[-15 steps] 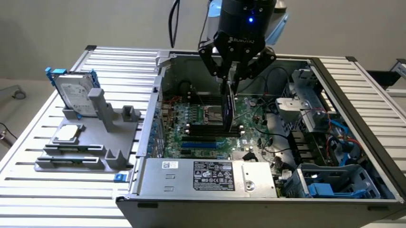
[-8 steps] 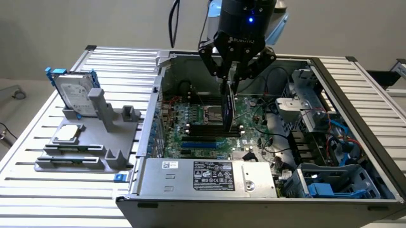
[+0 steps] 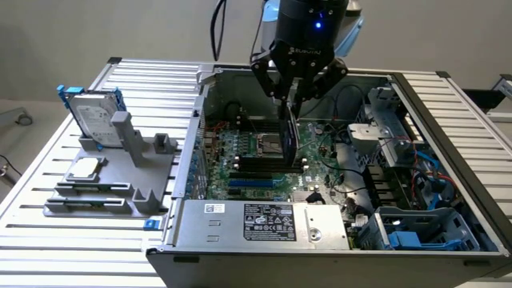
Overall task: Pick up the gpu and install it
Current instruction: 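Insert the gpu into the slot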
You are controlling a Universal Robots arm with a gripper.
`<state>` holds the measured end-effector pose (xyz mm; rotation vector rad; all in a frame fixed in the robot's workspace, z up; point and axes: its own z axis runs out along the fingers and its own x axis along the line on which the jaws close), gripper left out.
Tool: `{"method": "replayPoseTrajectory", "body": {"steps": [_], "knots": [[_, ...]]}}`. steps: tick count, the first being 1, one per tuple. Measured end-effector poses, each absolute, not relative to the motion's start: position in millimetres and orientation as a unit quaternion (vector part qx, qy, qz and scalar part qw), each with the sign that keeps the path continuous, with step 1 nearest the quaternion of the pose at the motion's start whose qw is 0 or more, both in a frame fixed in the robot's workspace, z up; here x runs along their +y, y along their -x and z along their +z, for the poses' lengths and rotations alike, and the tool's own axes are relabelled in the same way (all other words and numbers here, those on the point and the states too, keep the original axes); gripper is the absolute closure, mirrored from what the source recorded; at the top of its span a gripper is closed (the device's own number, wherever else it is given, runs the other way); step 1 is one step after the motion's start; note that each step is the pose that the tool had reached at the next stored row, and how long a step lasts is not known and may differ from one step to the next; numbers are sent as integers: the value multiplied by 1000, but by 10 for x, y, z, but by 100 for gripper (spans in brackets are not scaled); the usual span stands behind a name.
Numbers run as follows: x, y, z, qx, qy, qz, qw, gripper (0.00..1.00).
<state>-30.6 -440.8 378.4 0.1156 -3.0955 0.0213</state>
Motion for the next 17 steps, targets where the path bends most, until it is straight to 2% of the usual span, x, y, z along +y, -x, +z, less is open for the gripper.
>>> {"method": "replayPoseTrajectory", "body": {"steps": [17], "knots": [[-4408,306,3780,-981,-190,10,21,73]]}}
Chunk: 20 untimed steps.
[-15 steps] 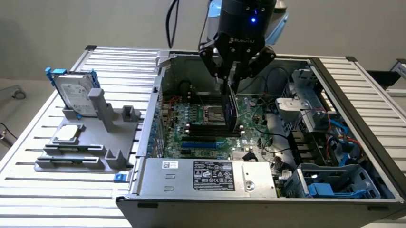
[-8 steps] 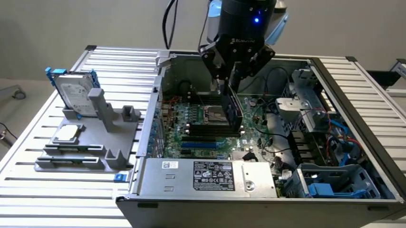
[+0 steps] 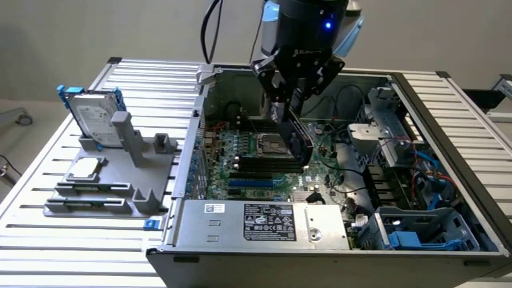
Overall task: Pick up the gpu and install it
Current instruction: 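Insert the gpu into the slot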
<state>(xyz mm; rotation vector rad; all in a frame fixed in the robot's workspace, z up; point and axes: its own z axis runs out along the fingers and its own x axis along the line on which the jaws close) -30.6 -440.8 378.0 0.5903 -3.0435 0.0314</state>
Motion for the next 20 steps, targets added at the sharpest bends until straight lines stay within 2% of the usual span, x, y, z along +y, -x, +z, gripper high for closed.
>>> {"method": "replayPoseTrajectory", "body": {"steps": [20], "knots": [[-4408,306,3775,-931,-365,14,18,73]]}}
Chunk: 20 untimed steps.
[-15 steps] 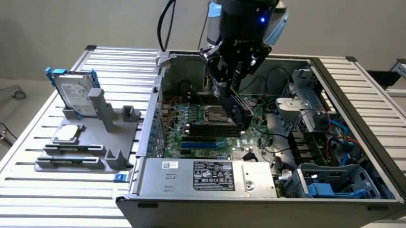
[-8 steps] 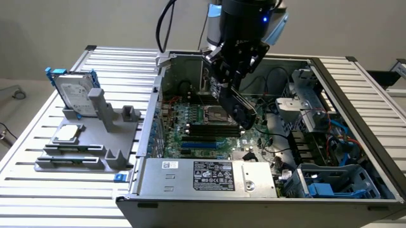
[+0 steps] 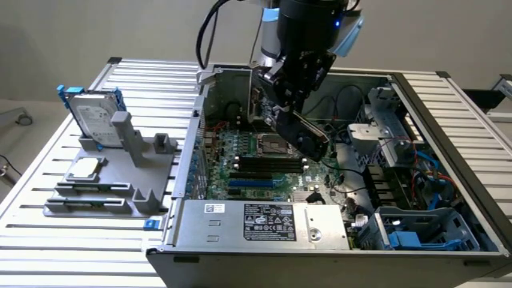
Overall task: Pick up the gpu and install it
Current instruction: 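Insert the gpu into the slot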
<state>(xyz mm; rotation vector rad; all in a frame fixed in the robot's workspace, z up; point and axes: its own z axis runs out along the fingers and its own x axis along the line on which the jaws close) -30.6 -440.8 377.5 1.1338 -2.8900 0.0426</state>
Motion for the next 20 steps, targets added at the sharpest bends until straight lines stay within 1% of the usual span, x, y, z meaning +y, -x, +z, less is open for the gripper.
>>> {"method": "replayPoseTrajectory", "body": {"steps": [20], "knots": [[-4408,306,3765,-850,-527,17,16,73]]}}
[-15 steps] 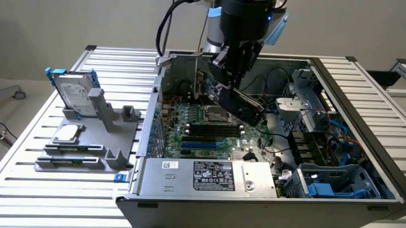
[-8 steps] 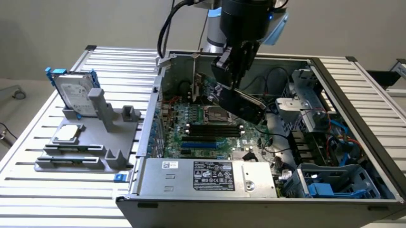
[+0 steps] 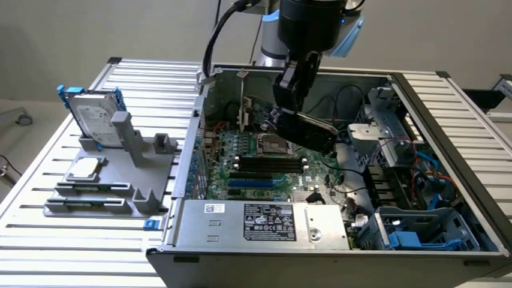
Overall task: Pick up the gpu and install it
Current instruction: 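Insert the gpu into the slot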
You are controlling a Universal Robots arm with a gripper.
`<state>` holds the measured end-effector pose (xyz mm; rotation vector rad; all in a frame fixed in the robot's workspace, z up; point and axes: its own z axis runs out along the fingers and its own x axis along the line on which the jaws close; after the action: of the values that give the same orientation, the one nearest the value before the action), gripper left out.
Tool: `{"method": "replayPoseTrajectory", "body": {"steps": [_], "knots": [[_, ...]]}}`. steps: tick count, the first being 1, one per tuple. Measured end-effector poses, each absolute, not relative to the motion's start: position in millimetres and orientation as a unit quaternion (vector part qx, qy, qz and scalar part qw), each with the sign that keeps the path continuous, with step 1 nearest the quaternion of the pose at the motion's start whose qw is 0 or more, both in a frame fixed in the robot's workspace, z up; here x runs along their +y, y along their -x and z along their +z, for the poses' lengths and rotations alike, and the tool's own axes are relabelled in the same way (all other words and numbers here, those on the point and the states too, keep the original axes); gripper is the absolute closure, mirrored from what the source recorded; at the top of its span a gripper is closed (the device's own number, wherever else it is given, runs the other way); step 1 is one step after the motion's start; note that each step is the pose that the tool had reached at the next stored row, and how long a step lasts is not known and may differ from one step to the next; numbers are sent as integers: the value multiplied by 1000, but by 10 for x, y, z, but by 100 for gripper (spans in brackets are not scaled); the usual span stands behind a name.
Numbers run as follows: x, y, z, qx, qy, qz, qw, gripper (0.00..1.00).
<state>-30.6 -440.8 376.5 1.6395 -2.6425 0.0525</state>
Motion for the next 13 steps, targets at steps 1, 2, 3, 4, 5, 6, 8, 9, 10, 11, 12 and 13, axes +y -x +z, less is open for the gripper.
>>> {"method": "replayPoseTrajectory", "body": {"steps": [1,2,3,4,5,6,8,9,10,11,12,13], "knots": [[-4408,306,3764,-845,-535,17,16,73],[-4408,306,3762,-840,-543,17,15,73],[-4408,306,3760,-835,-550,17,15,73],[-4408,306,3758,-830,-558,17,15,73],[-4408,306,3756,-825,-565,18,15,73],[-4408,306,3754,-820,-573,18,15,73],[-4408,306,3748,-809,-588,18,14,73],[-4408,306,3744,-803,-595,18,14,73],[-4408,306,3741,-798,-602,19,13,73],[-4408,306,3738,-792,-609,19,13,73],[-4408,306,3734,-787,-617,19,13,73],[-4408,306,3730,-781,-624,19,12,73]]}}
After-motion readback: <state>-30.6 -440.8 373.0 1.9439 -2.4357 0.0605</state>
